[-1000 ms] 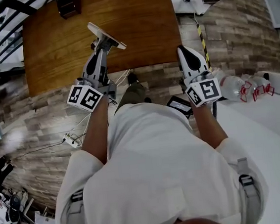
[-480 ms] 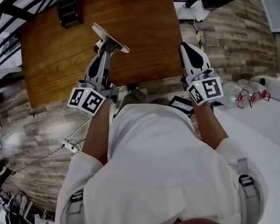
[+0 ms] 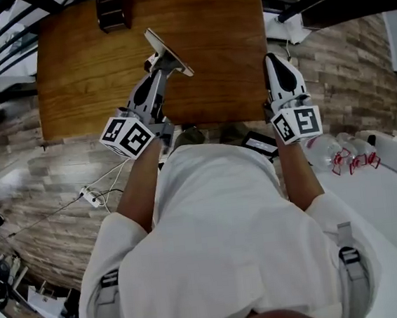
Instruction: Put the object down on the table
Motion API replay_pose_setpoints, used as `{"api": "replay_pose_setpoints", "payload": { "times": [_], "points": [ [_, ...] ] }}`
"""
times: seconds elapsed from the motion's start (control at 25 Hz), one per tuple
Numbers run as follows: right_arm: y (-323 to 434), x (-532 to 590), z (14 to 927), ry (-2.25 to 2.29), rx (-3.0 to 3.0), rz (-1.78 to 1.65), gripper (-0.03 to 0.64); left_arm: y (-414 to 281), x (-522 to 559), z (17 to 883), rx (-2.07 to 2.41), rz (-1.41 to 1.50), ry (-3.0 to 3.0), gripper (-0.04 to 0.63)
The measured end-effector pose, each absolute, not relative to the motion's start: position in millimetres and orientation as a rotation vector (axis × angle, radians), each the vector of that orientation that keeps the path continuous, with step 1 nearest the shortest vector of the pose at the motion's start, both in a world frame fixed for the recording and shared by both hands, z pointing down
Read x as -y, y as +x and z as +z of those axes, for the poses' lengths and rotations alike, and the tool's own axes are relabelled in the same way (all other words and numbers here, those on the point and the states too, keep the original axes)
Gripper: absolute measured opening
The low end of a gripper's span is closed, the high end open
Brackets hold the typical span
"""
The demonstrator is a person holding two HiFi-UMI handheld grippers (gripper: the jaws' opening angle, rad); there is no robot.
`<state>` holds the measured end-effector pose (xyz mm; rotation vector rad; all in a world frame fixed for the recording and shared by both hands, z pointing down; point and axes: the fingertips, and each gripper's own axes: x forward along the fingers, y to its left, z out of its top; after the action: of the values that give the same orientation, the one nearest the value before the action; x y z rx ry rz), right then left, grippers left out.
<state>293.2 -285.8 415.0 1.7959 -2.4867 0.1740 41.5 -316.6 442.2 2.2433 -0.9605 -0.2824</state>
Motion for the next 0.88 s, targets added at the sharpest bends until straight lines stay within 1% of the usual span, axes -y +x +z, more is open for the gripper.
{"api": "replay_pose_setpoints", "payload": {
  "times": [0.2, 0.36, 0.68, 0.88],
  "points": [
    [280.6, 317.2, 413.8, 1.637, 2.619, 0.165, 0.026, 38.3, 326.7, 452.4, 1.035, -0.305, 2.156, 0.015],
    [284.2, 335.0, 412.4, 1.545, 2.691, 0.18, 0.026, 41.6, 330.8, 467.3, 1.063, -0.323, 2.036, 0.015],
    [288.0, 356.6, 418.2, 1.461, 2.75, 0.233, 0.026, 35.3, 348.8, 497.7, 1.046, -0.568, 1.756, 0.015],
    [302.1, 356.0, 424.9, 1.455, 2.726, 0.262, 0.026, 28.7, 351.2, 536.4, 1.113, -0.612, 1.519, 0.015]
  ]
}}
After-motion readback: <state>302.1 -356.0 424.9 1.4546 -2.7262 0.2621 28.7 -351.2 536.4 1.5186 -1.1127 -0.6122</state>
